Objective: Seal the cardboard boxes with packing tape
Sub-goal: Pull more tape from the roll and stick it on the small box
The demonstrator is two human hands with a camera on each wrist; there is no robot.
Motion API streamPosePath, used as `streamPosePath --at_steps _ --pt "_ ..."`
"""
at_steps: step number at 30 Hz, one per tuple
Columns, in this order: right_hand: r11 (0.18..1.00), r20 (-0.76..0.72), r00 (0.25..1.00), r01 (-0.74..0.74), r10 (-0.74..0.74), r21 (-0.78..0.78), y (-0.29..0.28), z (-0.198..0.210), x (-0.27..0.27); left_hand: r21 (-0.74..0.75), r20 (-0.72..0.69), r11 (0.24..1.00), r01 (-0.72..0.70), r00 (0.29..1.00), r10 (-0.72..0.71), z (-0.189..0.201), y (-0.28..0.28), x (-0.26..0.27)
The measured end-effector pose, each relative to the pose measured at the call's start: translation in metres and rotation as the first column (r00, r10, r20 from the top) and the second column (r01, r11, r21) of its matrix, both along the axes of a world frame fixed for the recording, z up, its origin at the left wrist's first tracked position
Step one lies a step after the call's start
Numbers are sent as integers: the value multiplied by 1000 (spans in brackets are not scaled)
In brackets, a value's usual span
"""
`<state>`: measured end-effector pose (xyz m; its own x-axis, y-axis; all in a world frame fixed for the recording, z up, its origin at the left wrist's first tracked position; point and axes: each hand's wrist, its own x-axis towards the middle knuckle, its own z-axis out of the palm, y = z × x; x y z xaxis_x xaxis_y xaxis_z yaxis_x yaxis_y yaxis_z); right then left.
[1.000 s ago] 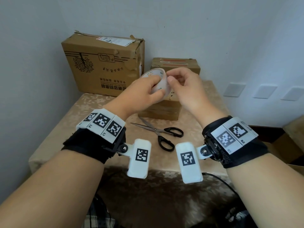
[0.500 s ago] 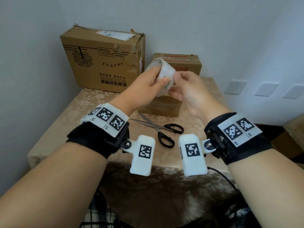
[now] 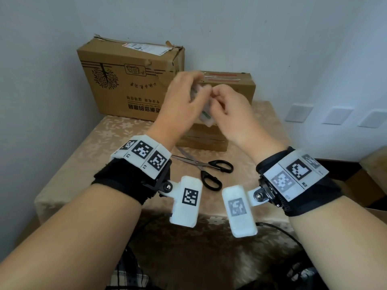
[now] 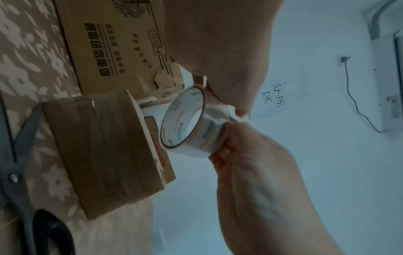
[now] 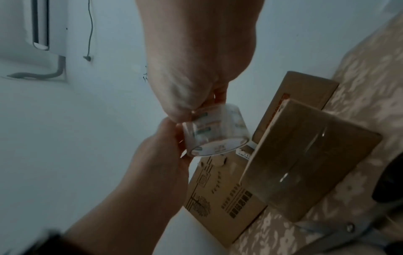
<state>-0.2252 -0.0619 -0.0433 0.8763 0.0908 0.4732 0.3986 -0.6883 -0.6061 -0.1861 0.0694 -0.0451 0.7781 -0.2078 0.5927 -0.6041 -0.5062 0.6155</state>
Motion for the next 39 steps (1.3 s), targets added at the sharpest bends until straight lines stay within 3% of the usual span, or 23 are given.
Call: streamPosePath --at_steps 2,5,7,10,13,17,22,28,31,39 --pt "996 27 1000 -13 15 -91 7 -4 -1 6 14 993 -116 993 116 -5 -1 6" --pt "986 36 999 -13 19 -167 15 -8 -1 -90 -130 964 -252 962 239 -11 0 13" --pt "980 96 995 26 -7 -200 18 -11 1 -91 -222 952 -291 938 265 -14 0 15" --pt "953 203 977 122 -66 -278 23 -16 3 -88 -238 952 -295 934 267 -15 -4 17" --pt "916 259 955 228 -144 -330 27 -16 5 -122 -246 956 -266 941 230 -13 -7 19" --pt "909 231 942 304 -243 -285 20 -10 8 -145 -233 970 -197 959 160 -12 -12 15" --pt "922 181 955 278 -235 -271 10 -9 4 -248 -318 966 -70 948 -13 -15 -11 9" --pt "965 140 967 232 -215 -121 1 -17 6 -285 -301 958 13 948 -102 -17 -24 -2" --pt "973 125 967 227 -221 -36 -2 -13 6 -391 -361 920 31 914 -185 -16 -18 1" --pt "972 148 967 220 -206 -79 -4 -12 9 -411 -374 909 73 896 -241 -19 -10 5"
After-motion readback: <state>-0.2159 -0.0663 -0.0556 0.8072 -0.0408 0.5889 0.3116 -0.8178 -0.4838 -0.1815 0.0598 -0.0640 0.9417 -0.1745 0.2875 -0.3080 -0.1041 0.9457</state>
